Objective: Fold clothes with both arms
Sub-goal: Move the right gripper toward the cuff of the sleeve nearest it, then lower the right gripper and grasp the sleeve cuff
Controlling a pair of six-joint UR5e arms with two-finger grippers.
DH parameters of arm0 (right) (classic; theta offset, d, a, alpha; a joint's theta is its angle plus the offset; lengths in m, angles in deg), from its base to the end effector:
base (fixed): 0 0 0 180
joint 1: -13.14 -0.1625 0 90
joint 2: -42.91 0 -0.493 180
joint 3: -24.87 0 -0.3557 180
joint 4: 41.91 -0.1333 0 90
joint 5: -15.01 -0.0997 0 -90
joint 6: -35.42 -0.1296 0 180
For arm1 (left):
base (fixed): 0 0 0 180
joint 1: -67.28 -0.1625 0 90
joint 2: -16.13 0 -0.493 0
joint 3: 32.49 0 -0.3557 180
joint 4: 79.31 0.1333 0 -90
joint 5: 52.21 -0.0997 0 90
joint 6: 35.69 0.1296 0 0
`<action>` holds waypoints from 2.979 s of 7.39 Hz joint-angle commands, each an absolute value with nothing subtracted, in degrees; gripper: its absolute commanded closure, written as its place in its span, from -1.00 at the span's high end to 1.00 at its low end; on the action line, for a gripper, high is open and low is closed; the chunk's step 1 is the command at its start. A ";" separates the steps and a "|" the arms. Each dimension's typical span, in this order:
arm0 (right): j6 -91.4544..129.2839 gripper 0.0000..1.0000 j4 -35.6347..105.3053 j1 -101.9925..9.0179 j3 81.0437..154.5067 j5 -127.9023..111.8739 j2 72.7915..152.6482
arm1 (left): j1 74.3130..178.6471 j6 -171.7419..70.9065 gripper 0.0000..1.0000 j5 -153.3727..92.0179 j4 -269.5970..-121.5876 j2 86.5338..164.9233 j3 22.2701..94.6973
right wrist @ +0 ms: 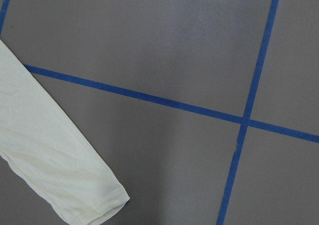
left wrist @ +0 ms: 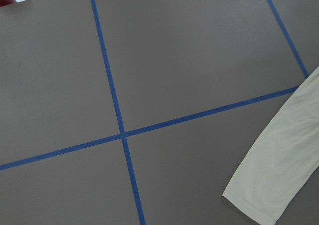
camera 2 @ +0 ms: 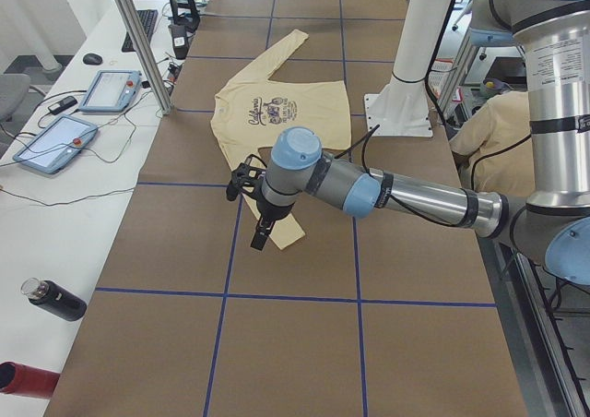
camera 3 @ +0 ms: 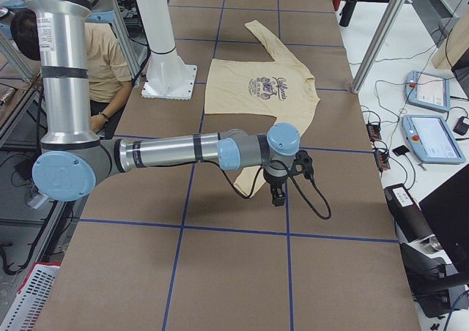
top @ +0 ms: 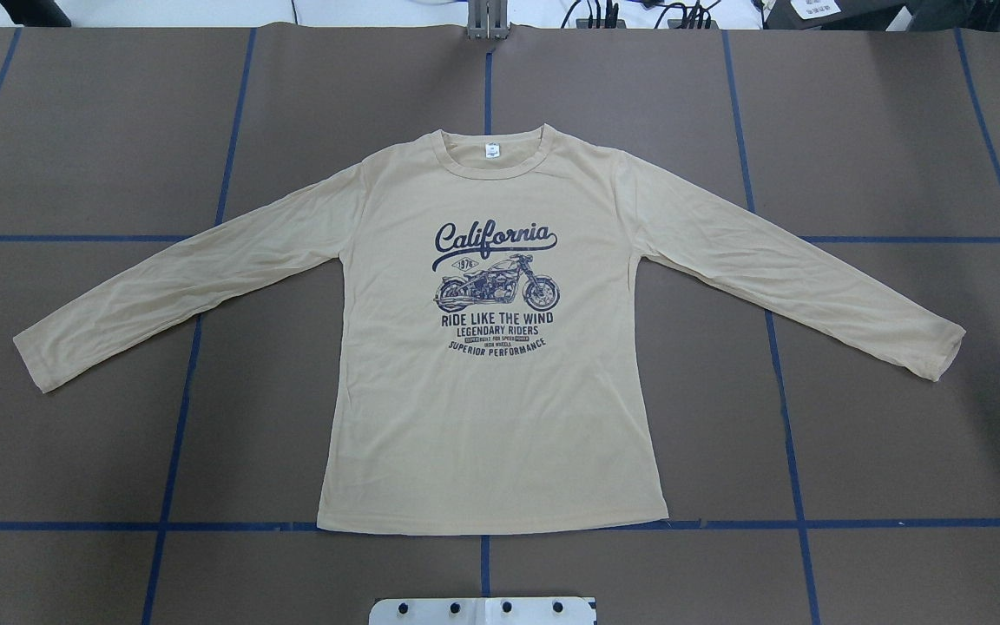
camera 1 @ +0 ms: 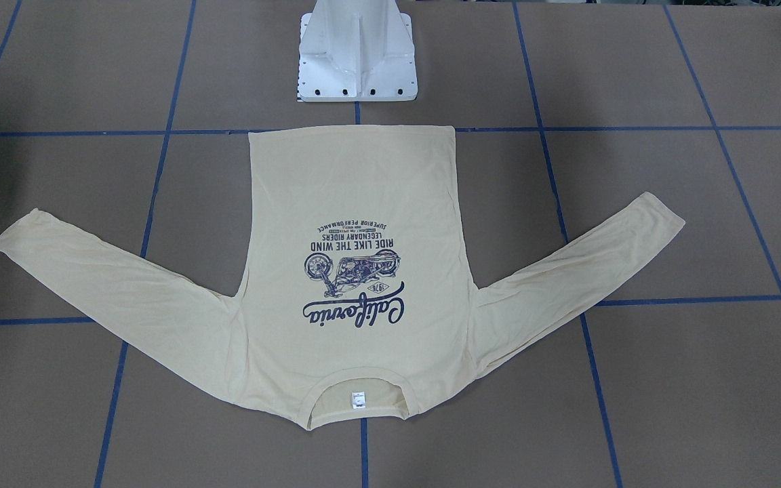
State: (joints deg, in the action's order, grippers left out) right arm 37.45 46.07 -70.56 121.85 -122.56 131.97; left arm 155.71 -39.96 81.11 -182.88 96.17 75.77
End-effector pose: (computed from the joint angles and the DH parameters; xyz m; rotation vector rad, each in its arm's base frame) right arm -0.0146 -0.4750 0.6753 0.1327 -0.8351 -0.2086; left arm -0.0336 -0.3954 0.6471 0.3246 0.7639 0.0999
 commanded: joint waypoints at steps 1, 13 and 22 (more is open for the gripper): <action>37.44 1.00 46.07 -70.70 122.51 -122.89 132.21 | 155.88 -39.38 1.00 81.12 -183.28 95.86 75.43; -4.53 1.00 6.04 -53.23 108.45 -119.29 133.85 | 153.15 -41.04 1.00 81.82 -189.44 97.08 73.51; -14.67 0.41 -3.06 -47.15 107.39 -113.31 138.45 | 153.15 -42.54 1.00 84.19 -189.35 97.08 73.95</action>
State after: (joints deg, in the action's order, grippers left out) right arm -13.80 -2.99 -47.24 107.21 -113.17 138.46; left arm 153.15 -42.47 84.07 -189.39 97.08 73.78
